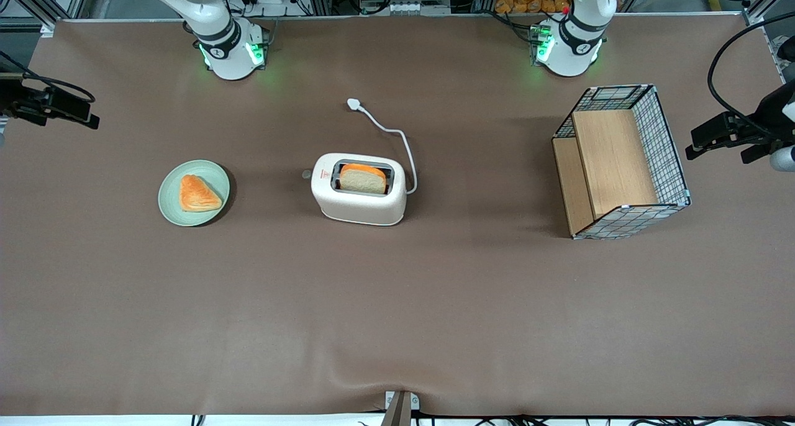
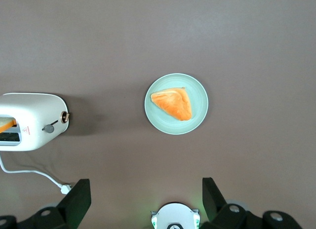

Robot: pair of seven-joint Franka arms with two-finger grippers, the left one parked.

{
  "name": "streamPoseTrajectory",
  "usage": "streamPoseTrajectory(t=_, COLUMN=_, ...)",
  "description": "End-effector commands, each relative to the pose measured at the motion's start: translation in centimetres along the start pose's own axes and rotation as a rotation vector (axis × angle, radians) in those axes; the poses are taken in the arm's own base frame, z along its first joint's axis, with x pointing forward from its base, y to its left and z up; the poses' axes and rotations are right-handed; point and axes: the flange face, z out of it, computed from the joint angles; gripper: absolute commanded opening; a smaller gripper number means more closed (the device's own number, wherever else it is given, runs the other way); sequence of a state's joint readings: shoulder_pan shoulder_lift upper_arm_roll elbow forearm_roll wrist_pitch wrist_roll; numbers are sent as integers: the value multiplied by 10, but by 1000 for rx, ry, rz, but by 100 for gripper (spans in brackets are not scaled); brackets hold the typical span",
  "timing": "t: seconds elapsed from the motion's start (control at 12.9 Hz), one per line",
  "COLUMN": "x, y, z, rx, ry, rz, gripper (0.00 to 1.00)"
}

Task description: Press toaster button with right arm

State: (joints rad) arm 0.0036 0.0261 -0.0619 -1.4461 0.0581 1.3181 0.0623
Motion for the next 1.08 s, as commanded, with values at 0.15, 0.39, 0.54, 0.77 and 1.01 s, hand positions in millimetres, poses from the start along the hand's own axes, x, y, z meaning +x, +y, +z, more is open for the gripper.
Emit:
streamPoseTrajectory(t=0.15, x=-8, y=11, z=-15, rx=-14, ry=25, rz=30, gripper=100)
streamPoseTrajectory(t=0.39, x=-9, y=11, z=-17, rx=-19, ry=32, rz=11, gripper=100)
streamPoseTrajectory(t=0.54, x=-14, y=16, z=-23, rx=-46, ry=44, rz=-21, gripper=100)
streamPoseTrajectory(t=0.77, x=-17, y=17, z=-26, rx=-49, ry=46, rz=-24, gripper=100)
streamPoseTrajectory(t=1.01, x=-18, y=21, z=-27, rx=-49, ry=46, rz=-14, gripper=100)
